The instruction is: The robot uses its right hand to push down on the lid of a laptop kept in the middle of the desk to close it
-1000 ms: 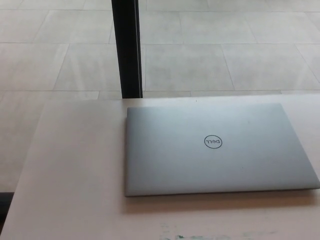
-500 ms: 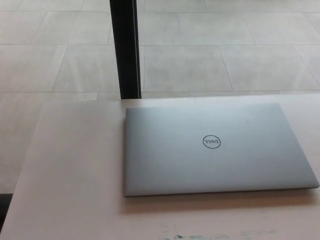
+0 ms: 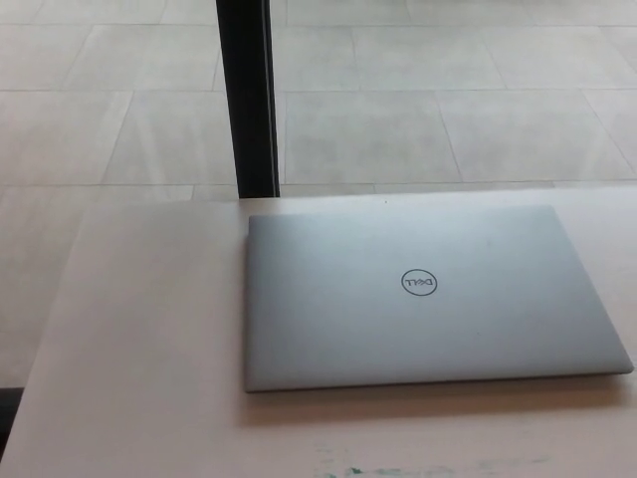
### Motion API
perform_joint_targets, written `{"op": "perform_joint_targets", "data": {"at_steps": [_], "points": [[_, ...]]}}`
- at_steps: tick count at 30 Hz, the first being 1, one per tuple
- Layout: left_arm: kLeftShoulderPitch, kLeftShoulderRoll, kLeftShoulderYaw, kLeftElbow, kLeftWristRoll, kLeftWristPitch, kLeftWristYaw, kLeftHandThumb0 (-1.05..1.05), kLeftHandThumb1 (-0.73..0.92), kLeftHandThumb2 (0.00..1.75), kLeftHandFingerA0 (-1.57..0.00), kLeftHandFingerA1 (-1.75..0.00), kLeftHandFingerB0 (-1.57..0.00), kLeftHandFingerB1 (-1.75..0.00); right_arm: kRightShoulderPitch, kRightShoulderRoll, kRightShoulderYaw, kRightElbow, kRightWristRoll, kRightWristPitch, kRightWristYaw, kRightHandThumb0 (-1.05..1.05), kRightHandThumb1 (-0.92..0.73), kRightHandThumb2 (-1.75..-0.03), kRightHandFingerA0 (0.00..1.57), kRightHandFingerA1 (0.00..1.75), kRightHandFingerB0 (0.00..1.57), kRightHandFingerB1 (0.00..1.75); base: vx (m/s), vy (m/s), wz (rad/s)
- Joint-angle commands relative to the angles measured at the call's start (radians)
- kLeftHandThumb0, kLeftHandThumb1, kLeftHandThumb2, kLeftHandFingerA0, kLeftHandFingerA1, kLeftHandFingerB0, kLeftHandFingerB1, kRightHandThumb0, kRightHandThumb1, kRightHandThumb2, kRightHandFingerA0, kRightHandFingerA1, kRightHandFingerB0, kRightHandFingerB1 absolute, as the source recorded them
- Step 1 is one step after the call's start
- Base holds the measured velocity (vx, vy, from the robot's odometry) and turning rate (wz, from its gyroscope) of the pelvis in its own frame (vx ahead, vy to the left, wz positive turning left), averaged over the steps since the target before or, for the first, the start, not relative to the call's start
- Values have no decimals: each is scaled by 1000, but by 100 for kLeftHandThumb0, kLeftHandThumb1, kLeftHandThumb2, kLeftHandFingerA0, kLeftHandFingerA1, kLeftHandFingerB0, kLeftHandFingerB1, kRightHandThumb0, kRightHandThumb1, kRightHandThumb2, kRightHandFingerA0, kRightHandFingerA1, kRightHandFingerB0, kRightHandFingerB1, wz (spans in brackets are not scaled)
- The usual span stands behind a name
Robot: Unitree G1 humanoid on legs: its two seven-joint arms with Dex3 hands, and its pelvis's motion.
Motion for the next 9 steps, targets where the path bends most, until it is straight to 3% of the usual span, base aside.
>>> {"op": "perform_joint_targets", "data": {"at_steps": [1, 2, 3, 4, 5, 6, 7, 8, 9], "points": [[4, 22, -2, 2, -26, -18, 3, -105, 78, 89, -16, -107, -13, -164, -15, 63, -54, -59, 193, 139, -92, -99, -80, -120, 62, 124, 34, 95, 0, 0, 0], [4, 23, -2, 4, -26, -18, 4, -105, 77, 90, -16, -107, -14, -164, -15, 67, -57, -70, 202, 147, -97, -93, -92, -76, 52, 157, 5, 134, 0, 0, 0], [4, 23, -3, 4, -26, -18, 5, -105, 75, 87, -13, -105, -15, -164, -12, 71, -59, -78, 209, 153, -98, -102, -78, -89, 64, 150, 20, 104, 0, 0, 0], [5, 24, -3, 2, -27, -17, 5, -105, 75, 92, -15, -107, -19, -165, -8, 69, -52, -74, 204, 153, -92, -88, -77, -122, 66, 122, 31, 90, 0, 0, 0], [6, 24, -2, 1, -29, -17, 3, -105, 75, 92, -15, -107, -19, -165, -7, 66, -46, -69, 201, 153, -92, -88, -77, -122, 66, 122, 31, 90, 0, 0, 0], [5, 25, -2, 0, -28, -15, 10, -105, 76, 90, -18, -104, -17, -163, -10, 67, -47, -72, 205, 157, -111, -95, -92, -84, 53, 149, 18, 109, 0, 0, 0], [4, 25, -3, 0, -29, -13, 14, -105, 76, 90, -18, -104, -17, -163, -10, 67, -46, -75, 209, 159, -120, -95, -92, -84, 53, 149, 18, 109, 0, 0, 0], [4, 25, -3, -2, -30, -13, 13, -105, 78, 90, -18, -102, -15, -161, -9, 63, -40, -66, 212, 158, -117, -92, -92, -76, 61, 151, 5, 127, 0, 0, 0], [4, 25, -3, -2, -30, -13, 13, -105, 78, 90, -18, -102, -15, -161, -9, 63, -40, -66, 212, 158, -117, -92, -92, -76, 61, 151, 5, 127, 0, 0, 0]]}}
